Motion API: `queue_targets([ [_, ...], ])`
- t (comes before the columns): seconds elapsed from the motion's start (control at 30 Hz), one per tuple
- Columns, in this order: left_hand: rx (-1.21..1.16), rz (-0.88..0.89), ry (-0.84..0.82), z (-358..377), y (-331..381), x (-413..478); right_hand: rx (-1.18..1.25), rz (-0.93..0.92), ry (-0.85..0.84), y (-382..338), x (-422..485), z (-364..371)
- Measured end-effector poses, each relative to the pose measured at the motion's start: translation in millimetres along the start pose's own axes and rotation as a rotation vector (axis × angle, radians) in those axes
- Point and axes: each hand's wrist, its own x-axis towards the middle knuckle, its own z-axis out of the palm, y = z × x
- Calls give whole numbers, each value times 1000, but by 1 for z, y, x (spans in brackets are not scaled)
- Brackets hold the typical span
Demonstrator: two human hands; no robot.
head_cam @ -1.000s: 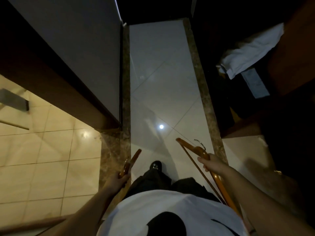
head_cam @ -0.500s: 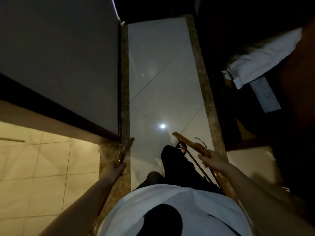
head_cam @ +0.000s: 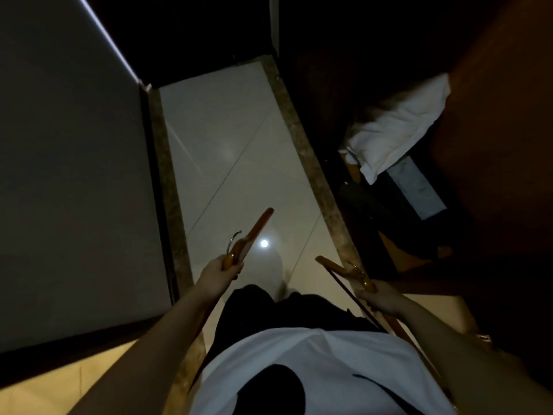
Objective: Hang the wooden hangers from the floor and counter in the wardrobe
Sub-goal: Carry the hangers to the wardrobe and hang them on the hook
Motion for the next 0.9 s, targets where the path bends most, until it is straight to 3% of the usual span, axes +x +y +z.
queue_targets([
  [0.3,156,10,-76,-68,59,106,169,-138,83,-138,41,-54],
  [0.63,328,336,-399,-156,229,233,256,-245,541,-254,64,-116],
  [0.9,409,674,-537,-130,379,251,261,-108,968,-261,34,-163],
])
